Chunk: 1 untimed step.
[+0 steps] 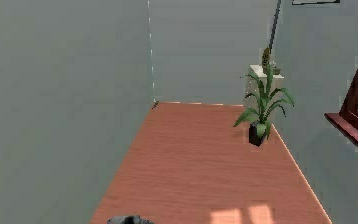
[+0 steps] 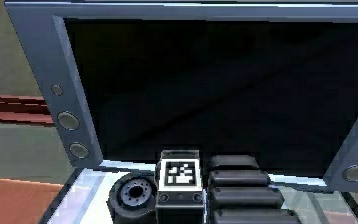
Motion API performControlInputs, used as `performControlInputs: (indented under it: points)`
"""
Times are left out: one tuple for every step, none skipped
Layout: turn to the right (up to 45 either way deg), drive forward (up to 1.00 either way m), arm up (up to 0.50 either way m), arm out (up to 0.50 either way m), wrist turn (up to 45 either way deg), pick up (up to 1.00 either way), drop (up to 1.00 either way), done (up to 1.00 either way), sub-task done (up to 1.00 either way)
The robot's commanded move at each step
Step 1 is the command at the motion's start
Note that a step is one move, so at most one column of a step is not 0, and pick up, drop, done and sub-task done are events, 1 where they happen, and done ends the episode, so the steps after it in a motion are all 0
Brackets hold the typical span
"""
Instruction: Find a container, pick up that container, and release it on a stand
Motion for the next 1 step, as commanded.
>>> performControlInputs:
  points:
    - [0.0, 0.00, 0.00, 0.26, 0.0, 0.00, 0.00, 0.00, 0.00]
